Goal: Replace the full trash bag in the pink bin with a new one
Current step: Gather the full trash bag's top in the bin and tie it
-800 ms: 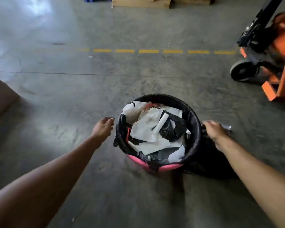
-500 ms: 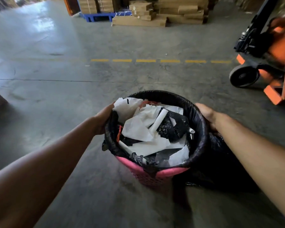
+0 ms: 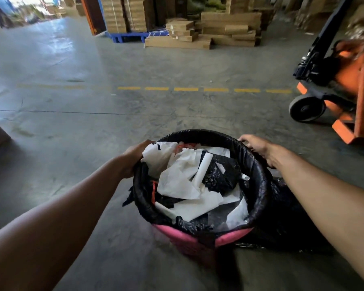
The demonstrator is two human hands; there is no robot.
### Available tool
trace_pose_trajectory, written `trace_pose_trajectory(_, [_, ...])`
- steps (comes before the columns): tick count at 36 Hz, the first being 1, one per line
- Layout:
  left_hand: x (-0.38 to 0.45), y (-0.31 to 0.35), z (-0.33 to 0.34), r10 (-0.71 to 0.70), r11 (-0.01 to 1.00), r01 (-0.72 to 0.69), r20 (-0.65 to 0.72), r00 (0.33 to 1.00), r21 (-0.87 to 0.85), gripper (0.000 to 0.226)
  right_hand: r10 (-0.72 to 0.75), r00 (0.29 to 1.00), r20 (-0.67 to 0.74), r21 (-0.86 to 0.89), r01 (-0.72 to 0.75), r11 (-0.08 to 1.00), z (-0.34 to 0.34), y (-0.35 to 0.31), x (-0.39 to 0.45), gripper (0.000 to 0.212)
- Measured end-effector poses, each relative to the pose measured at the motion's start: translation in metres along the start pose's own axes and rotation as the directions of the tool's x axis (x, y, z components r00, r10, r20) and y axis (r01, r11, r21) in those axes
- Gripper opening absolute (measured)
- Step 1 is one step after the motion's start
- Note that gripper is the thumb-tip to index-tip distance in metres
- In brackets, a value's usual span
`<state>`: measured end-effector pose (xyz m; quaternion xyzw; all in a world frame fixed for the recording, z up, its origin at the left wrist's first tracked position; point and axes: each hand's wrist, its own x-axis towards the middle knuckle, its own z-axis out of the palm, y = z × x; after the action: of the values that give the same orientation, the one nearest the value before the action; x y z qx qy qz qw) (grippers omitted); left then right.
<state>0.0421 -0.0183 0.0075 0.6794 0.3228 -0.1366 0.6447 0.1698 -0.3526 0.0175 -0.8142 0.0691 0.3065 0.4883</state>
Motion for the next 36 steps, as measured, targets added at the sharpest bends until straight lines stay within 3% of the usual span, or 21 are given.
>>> trace_pose_trajectory(5, [0.003, 0.006, 0.004, -0.009, 1.0, 0.008, 0.028, 1.0, 0.002, 0.023, 0.108, 0.994, -0.009, 0.029, -0.107, 0.994, -0.005, -0.016, -0.005, 0.035])
trace_pose_trajectory(9, [0.006, 0.006, 0.008, 0.011, 1.0, -0.01, 0.093, 0.996, -0.012, 0.045, 0.07, 0.994, -0.083, 0.138, -0.058, 0.989, 0.002, -0.008, 0.007, 0.029])
trace_pose_trajectory(11, [0.008, 0.005, 0.009, 0.037, 0.999, -0.035, 0.112, 0.993, -0.024, 0.061, 0.022, 0.967, -0.254, 0.174, 0.024, 0.985, 0.001, 0.002, 0.037, 0.059])
trace_pose_trajectory(12, [0.01, 0.004, 0.008, 0.045, 0.999, -0.044, 0.086, 0.995, -0.017, 0.059, -0.023, 0.936, -0.351, 0.161, 0.085, 0.983, 0.0, 0.008, 0.046, 0.062])
trace_pose_trajectory(15, [0.015, 0.001, 0.005, 0.047, 0.999, -0.048, -0.017, 0.999, -0.008, 0.032, -0.165, 0.83, -0.533, 0.042, 0.221, 0.974, 0.015, 0.002, 0.023, 0.043])
trace_pose_trajectory(18, [0.024, -0.004, 0.007, 0.146, 0.988, -0.151, -0.117, 0.982, -0.033, 0.024, -0.301, 0.779, -0.55, 0.01, 0.367, 0.93, 0.021, -0.001, 0.009, 0.014])
trace_pose_trajectory(22, [0.028, -0.004, 0.011, 0.197, 0.979, -0.199, -0.052, 0.979, -0.045, 0.032, -0.489, 0.718, -0.496, -0.004, 0.561, 0.828, 0.023, -0.001, 0.002, 0.009])
trace_pose_trajectory(25, [0.029, 0.0, 0.013, 0.212, 0.97, -0.213, -0.02, 0.977, -0.118, 0.04, -0.581, 0.69, -0.43, -0.045, 0.627, 0.778, 0.022, 0.0, -0.001, 0.01])
trace_pose_trajectory(28, [0.026, -0.001, 0.011, 0.199, 0.966, -0.185, 0.066, 0.978, -0.182, 0.049, -0.594, 0.686, -0.42, -0.062, 0.631, 0.773, 0.02, 0.002, 0.002, 0.011])
trace_pose_trajectory(31, [0.023, -0.002, 0.005, 0.122, 0.979, -0.081, 0.223, 0.967, -0.185, 0.03, -0.548, 0.729, -0.411, -0.153, 0.537, 0.829, 0.02, -0.002, 0.005, 0.01])
trace_pose_trajectory(34, [0.022, 0.0, -0.004, 0.088, 0.987, -0.05, 0.251, 0.964, -0.156, 0.025, -0.493, 0.787, -0.37, -0.35, 0.373, 0.859, 0.019, -0.012, 0.002, 0.011])
trace_pose_trajectory(36, [0.021, 0.0, -0.008, 0.072, 0.991, -0.04, 0.257, 0.964, -0.127, 0.023, -0.487, 0.777, -0.399, -0.361, 0.355, 0.862, 0.019, -0.02, 0.001, 0.004])
